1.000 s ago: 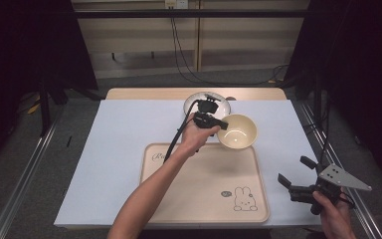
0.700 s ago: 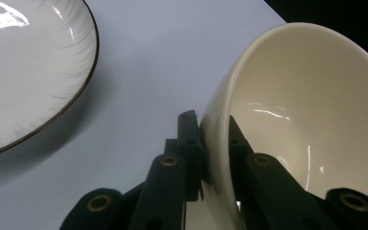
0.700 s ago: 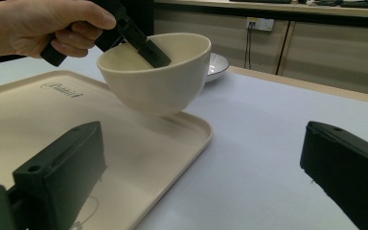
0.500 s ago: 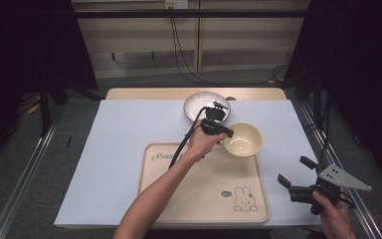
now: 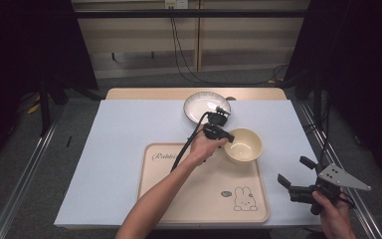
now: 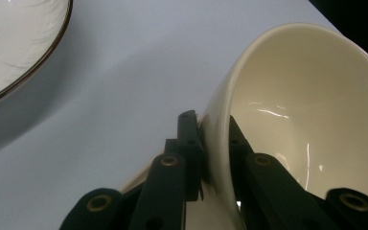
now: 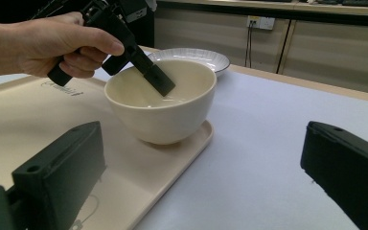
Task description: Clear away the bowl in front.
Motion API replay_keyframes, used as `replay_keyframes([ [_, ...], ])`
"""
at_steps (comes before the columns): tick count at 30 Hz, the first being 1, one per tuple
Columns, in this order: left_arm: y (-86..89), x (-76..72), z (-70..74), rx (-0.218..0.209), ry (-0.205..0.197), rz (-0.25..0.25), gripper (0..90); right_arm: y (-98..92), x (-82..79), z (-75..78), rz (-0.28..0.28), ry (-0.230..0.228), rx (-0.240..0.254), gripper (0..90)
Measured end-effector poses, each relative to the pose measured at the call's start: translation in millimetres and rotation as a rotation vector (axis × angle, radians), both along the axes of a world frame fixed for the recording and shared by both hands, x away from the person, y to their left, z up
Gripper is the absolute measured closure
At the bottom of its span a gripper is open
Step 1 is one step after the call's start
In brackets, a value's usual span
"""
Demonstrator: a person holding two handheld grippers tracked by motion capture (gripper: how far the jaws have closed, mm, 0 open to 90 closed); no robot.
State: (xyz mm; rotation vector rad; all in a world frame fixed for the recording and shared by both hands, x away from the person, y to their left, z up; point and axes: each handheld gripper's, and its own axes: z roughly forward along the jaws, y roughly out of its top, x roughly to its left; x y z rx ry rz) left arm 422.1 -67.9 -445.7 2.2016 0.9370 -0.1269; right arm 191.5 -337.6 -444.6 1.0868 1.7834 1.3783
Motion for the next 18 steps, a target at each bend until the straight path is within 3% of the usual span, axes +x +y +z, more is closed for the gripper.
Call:
replay_keyframes([
  [6, -0.9, 0.5, -6.3, 0.019, 0.012, 0.000, 83.0, 0.3, 0.5, -0.5, 0.001, 0.002, -0.005, 1.2],
  [18, -3.2, 3.2, -9.2, 0.010, 0.018, 0.015, 82.3, 0.3, 0.3, -0.1, -0.001, 0.002, -0.005, 1.1],
])
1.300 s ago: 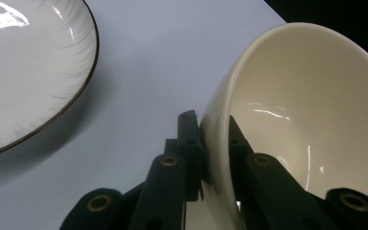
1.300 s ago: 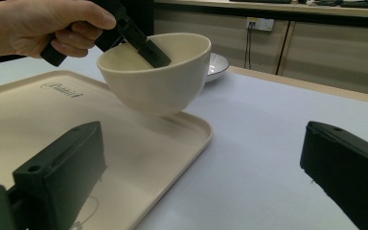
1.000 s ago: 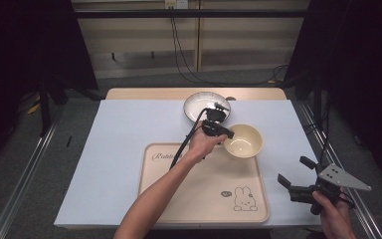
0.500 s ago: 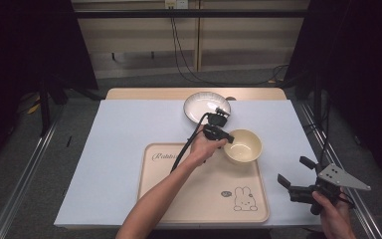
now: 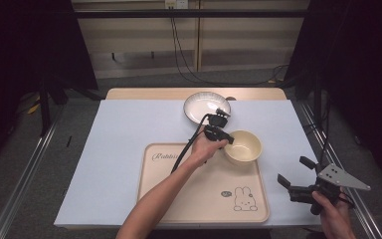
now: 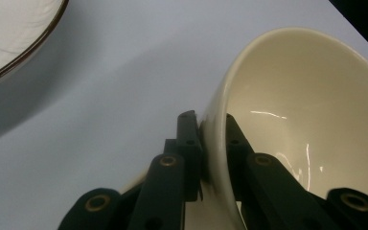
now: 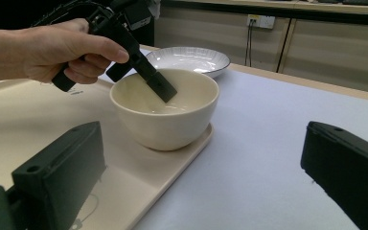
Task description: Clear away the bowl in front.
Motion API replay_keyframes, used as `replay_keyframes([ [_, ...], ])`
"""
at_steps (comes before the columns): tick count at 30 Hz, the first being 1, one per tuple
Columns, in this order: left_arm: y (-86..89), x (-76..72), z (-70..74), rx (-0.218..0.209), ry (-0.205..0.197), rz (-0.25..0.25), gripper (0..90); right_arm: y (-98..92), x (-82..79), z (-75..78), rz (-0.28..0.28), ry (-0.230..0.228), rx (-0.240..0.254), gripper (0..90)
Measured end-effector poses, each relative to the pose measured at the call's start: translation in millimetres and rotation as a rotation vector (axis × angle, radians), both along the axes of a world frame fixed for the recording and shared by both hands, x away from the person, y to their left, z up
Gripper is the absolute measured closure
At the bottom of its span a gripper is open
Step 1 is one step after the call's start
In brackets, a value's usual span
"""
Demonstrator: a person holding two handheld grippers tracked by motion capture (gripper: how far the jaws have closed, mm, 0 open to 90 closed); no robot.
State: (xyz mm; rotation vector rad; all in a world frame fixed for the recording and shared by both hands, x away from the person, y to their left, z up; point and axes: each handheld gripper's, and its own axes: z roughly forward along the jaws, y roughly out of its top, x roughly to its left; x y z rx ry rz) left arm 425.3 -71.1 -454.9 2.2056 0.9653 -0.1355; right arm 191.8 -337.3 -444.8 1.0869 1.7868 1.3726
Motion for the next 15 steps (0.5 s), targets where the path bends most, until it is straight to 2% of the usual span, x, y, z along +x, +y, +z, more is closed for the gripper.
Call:
replay_keyframes([
  [5, -0.8, -0.8, -0.3, -0.001, -0.011, -0.001, 81.9, -0.1, -0.1, 0.1, 0.004, -0.001, 0.001, 1.2],
  [10, 0.1, -1.6, -1.6, -0.022, -0.019, 0.004, 81.0, 0.0, -0.2, 0.2, 0.003, -0.001, 0.002, 1.2],
  [15, 0.0, -3.1, -2.2, -0.023, -0.063, -0.010, 80.6, 0.0, -0.2, 0.3, 0.004, -0.003, 0.002, 1.0],
])
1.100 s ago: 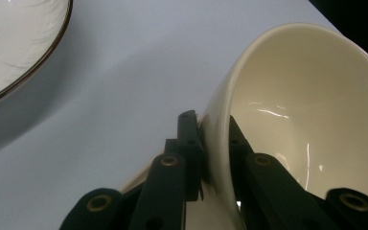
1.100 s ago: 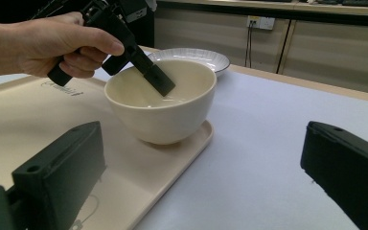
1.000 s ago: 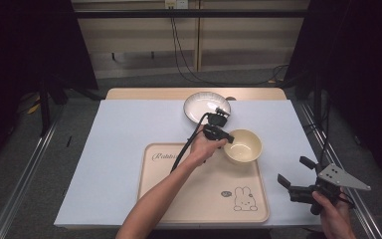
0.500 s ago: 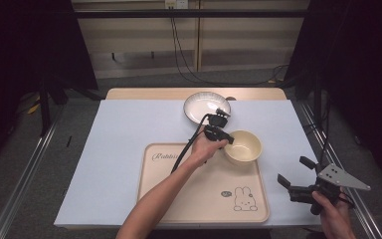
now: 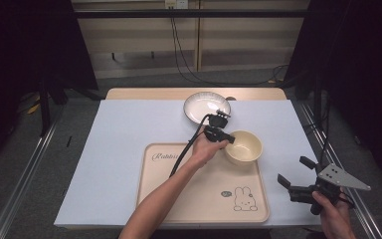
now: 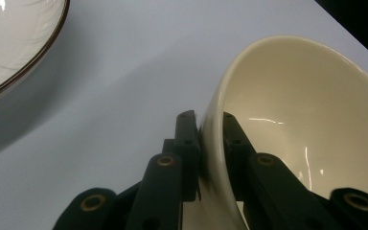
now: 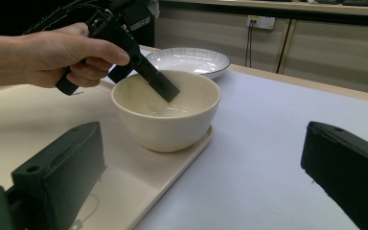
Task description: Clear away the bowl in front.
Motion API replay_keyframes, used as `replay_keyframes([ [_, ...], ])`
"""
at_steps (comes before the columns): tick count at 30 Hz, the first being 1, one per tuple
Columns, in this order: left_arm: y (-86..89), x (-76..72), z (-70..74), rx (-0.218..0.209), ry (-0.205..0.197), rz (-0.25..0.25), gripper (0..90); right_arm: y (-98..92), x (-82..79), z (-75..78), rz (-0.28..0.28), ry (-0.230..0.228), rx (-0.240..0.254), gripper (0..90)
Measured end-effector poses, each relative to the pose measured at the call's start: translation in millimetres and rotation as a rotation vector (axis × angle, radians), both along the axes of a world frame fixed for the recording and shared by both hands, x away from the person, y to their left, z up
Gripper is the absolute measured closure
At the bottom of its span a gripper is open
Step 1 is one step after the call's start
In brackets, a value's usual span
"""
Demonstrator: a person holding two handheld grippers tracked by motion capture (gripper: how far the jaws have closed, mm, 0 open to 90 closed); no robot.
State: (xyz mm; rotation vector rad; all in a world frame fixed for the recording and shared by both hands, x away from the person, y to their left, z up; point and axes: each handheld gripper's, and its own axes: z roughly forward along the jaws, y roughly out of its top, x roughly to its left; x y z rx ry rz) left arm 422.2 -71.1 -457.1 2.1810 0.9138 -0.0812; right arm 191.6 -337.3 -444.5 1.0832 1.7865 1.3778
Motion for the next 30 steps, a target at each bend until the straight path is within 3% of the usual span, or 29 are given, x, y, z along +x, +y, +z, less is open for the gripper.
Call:
replay_keyframes([
  [4, 0.4, -1.4, -0.7, 0.003, -0.039, 0.005, 67.2, 0.0, 0.3, -0.1, 0.001, -0.005, -0.001, 1.0],
  [10, 0.9, -4.4, 1.3, -0.011, -0.098, 0.025, 38.2, 0.2, 0.0, 0.0, 0.002, 0.002, 0.002, 1.0],
  [15, 2.9, -4.8, 4.3, 0.010, -0.121, 0.042, 20.3, 0.2, 0.1, 0.0, -0.001, 0.001, 0.002, 1.0],
  [17, 4.2, -5.3, 5.0, -0.002, -0.131, 0.053, 13.8, 0.5, 0.3, -0.1, 0.000, 0.001, 0.006, 1.0],
  [21, 6.7, -6.0, 6.5, -0.040, -0.141, 0.070, 4.9, 0.4, 0.2, 0.0, 0.000, 0.003, 0.004, 1.0],
  [24, 11.9, -6.7, 9.7, -0.059, -0.162, 0.048, 3.5, 0.6, 0.3, 0.0, -0.002, 0.002, 0.005, 1.0],
  [30, 22.0, -8.6, 16.0, -0.079, -0.195, 0.050, 3.2, 0.6, 0.3, 0.1, 0.000, 0.003, 0.006, 1.0],
])
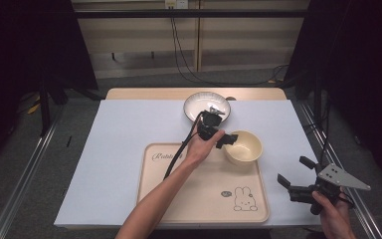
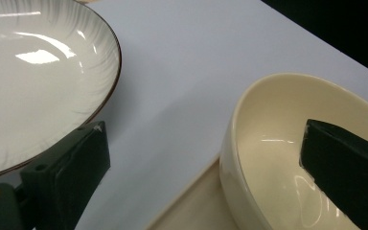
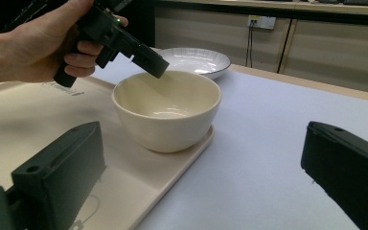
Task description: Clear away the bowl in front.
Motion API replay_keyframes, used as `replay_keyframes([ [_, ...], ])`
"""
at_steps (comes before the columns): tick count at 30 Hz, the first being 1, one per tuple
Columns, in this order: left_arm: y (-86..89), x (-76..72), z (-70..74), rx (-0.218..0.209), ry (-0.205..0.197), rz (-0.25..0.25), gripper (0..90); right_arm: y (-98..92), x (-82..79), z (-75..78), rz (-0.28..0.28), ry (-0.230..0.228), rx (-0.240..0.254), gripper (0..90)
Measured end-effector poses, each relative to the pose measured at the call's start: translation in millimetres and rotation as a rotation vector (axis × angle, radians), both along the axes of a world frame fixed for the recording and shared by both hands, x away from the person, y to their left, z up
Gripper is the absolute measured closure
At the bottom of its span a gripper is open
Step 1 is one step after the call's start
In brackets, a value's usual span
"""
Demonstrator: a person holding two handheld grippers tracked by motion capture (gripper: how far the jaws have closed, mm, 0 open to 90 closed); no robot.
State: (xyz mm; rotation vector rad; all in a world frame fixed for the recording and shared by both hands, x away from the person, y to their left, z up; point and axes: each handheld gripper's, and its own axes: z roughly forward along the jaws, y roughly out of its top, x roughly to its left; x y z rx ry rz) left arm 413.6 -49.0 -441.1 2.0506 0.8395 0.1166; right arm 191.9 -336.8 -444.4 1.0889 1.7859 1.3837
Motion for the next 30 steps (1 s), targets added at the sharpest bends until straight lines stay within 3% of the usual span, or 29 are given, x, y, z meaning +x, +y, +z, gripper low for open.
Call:
replay_keyframes([
  [14, 29.1, -10.8, 15.2, -0.051, -0.081, 0.051, 2.7, -0.8, 0.2, 0.2, 0.001, 0.001, -0.004, 1.0],
  [15, 31.9, -11.7, 16.3, -0.034, -0.085, 0.051, 2.7, -0.7, 0.3, 0.2, 0.002, -0.001, -0.005, 1.0],
  [30, 71.0, -25.2, 27.4, -0.033, -0.143, 0.121, 2.3, -0.4, 1.0, 0.1, -0.002, -0.002, -0.008, 1.0],
])
